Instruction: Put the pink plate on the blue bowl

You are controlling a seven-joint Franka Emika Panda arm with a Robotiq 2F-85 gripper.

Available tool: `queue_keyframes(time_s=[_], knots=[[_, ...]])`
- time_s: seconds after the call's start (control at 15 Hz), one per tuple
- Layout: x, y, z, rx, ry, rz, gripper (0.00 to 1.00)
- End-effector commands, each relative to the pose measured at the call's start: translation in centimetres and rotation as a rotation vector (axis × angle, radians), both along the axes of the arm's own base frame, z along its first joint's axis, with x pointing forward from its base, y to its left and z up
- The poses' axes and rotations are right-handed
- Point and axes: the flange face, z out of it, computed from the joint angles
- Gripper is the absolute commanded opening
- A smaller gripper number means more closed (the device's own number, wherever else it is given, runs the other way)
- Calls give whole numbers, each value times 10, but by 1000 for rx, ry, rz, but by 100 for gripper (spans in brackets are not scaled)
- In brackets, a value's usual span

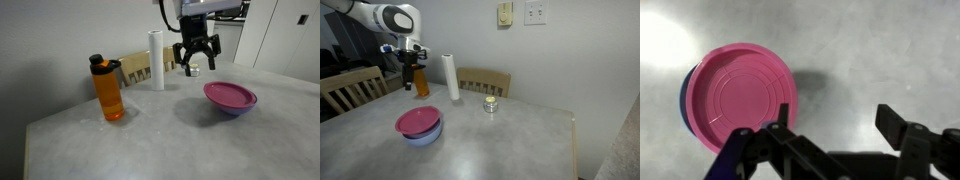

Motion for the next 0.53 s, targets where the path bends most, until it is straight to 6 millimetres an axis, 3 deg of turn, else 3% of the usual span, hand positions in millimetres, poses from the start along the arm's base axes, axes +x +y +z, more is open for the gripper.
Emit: queue_keyframes(time_s=[0.0,0.27,0.47], knots=[[10,23,14,36,-83,42,59],[28,26,-16,158,-195,27,31],[41,21,-56,275,-262,6,8]])
